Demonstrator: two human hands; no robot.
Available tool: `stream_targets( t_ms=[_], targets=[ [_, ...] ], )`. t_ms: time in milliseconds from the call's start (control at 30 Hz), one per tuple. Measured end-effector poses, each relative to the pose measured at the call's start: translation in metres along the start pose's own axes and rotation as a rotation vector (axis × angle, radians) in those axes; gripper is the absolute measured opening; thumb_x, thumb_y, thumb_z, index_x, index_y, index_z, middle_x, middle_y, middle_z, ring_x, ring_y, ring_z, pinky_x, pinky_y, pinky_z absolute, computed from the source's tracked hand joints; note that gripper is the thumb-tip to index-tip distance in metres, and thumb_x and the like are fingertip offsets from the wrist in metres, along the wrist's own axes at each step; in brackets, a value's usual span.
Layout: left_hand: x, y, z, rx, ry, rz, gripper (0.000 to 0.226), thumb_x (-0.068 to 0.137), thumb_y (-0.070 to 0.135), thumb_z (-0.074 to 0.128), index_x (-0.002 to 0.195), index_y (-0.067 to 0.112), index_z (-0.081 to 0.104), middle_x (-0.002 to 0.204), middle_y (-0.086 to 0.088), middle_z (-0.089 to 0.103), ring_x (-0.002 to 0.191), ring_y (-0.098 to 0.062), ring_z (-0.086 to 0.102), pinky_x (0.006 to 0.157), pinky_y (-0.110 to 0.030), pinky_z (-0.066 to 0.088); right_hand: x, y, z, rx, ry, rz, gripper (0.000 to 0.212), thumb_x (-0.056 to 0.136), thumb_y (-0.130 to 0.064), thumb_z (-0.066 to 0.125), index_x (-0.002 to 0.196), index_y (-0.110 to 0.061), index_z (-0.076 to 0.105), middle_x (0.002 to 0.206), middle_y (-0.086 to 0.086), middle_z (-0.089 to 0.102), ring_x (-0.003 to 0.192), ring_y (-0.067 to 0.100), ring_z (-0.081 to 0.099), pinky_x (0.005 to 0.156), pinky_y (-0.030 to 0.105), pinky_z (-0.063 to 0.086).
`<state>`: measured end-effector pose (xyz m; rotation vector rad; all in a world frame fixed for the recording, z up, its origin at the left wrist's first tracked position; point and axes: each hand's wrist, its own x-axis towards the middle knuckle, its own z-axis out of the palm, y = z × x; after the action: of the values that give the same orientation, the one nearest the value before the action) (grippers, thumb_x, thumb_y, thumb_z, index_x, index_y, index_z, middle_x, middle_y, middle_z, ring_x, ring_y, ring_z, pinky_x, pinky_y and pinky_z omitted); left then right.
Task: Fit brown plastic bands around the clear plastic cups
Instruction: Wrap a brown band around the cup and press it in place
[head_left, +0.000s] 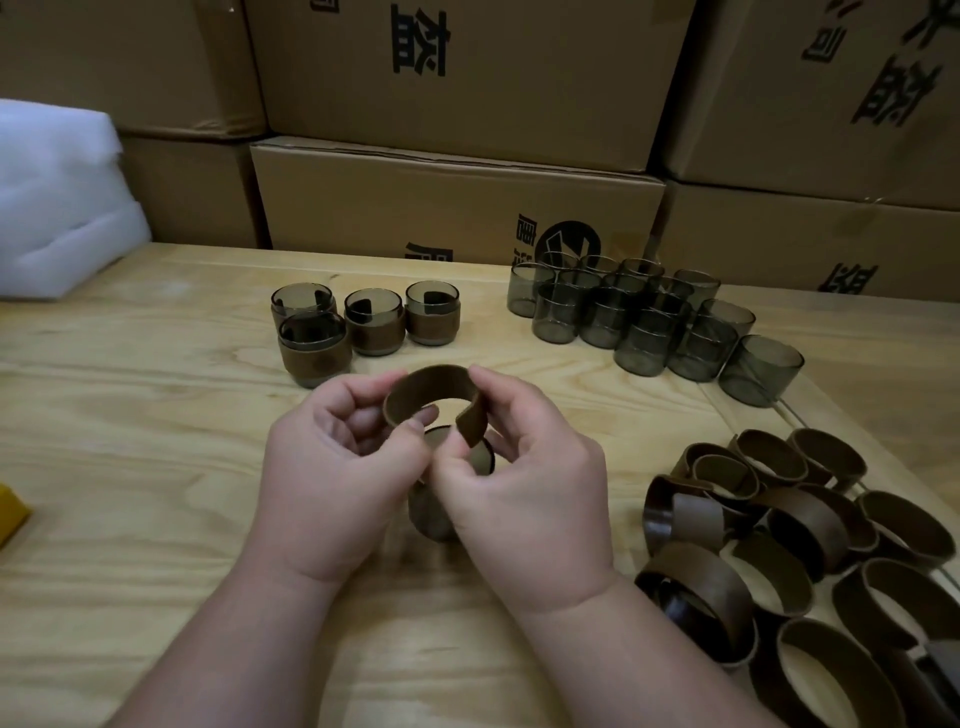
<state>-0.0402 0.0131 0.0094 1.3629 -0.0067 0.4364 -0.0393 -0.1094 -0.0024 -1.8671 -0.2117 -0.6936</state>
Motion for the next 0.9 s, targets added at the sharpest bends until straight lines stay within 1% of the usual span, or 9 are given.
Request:
stream_targets(
  t_ms=[167,333,400,467,533,567,700,800,900],
  targets=[
    [-0.004,0.0,-0.001,0.07,-0.06,0.024,0.042,0.063,0.006,0.065,0.104,0.014,0.069,0.09,-0.003,0.081,0.093,-0.015,0.078,0.077,-0.021,0.06,-0.005,0.004,-0.004,-0.009,0.02,0.041,0.044,0.074,-0.033,0.063,0.118,-0.03,0.068,0.104,-0.015,0.075,0.096,0.002,0.071,0.082,0.026,0.062],
    [-0.006,0.005,-0.006,0.143,-0.088,0.104,0.041,0.064,0.005,0.066,0.103,0.015,0.071,0.093,0.002,0.081,0.092,-0.01,0.077,0.079,-0.016,0.056,-0.008,-0.002,-0.009,-0.096,0.117,-0.088,0.04,0.066,-0.04,0.061,0.103,-0.024,0.07,0.095,-0.023,0.07,0.085,0.008,0.068,0.07,0.031,0.062],
    [-0.007,0.007,-0.006,0.174,-0.091,0.131,0.04,0.063,0.006,0.067,0.102,0.017,0.072,0.094,0.006,0.08,0.09,-0.007,0.076,0.079,-0.014,0.055,-0.008,-0.003,-0.011,-0.099,0.131,-0.14,0.04,0.066,-0.038,0.061,0.099,-0.017,0.071,0.101,-0.015,0.075,0.085,0.008,0.07,0.073,0.033,0.062],
    [-0.008,0.008,-0.006,0.187,-0.073,0.162,0.04,0.061,0.011,0.07,0.1,0.021,0.072,0.095,0.008,0.08,0.088,-0.002,0.074,0.079,-0.013,0.054,-0.006,-0.004,-0.011,-0.092,0.14,-0.217,0.039,0.067,-0.033,0.061,0.096,-0.009,0.072,0.101,-0.009,0.074,0.092,0.011,0.072,0.082,0.026,0.06],
    [-0.009,0.01,-0.007,0.183,-0.046,0.196,0.042,0.058,0.026,0.072,0.1,0.022,0.072,0.093,0.002,0.08,0.091,-0.005,0.074,0.081,-0.017,0.055,-0.005,-0.004,-0.01,-0.052,0.142,-0.282,0.038,0.068,-0.027,0.064,0.096,-0.003,0.072,0.101,-0.005,0.072,0.096,0.014,0.072,0.089,0.017,0.055],
    [-0.01,0.01,-0.007,0.178,-0.038,0.21,0.044,0.057,0.033,0.069,0.1,0.023,0.071,0.094,-0.001,0.08,0.094,-0.009,0.074,0.084,-0.021,0.057,-0.006,-0.003,-0.009,-0.015,0.132,-0.288,0.037,0.069,-0.026,0.065,0.097,-0.002,0.072,0.102,-0.002,0.074,0.098,0.014,0.073,0.091,0.018,0.055],
    [-0.01,0.01,-0.006,0.186,-0.015,0.235,0.042,0.058,0.037,0.065,0.099,0.026,0.07,0.099,-0.004,0.078,0.099,-0.015,0.074,0.09,-0.025,0.057,-0.01,-0.001,-0.007,0.102,0.06,-0.207,0.037,0.072,-0.028,0.069,0.106,-0.011,0.068,0.105,0.002,0.077,0.098,0.016,0.075,0.09,0.031,0.06],
    [-0.009,0.009,-0.004,0.183,-0.005,0.213,0.042,0.057,0.037,0.065,0.097,0.026,0.07,0.095,0.006,0.077,0.095,-0.004,0.073,0.085,-0.016,0.054,-0.009,-0.001,-0.007,0.083,0.002,-0.135,0.037,0.074,-0.032,0.069,0.109,-0.023,0.061,0.104,-0.002,0.077,0.099,0.012,0.075,0.087,0.032,0.061],
    [-0.007,0.005,-0.003,0.204,0.011,0.189,0.037,0.06,0.02,0.071,0.097,0.026,0.071,0.088,0.016,0.078,0.092,0.004,0.071,0.082,-0.011,0.052,-0.007,-0.001,-0.007,0.035,0.007,-0.106,0.037,0.073,-0.031,0.071,0.107,-0.019,0.064,0.105,-0.007,0.076,0.1,0.007,0.073,0.086,0.028,0.059]
  ],
)
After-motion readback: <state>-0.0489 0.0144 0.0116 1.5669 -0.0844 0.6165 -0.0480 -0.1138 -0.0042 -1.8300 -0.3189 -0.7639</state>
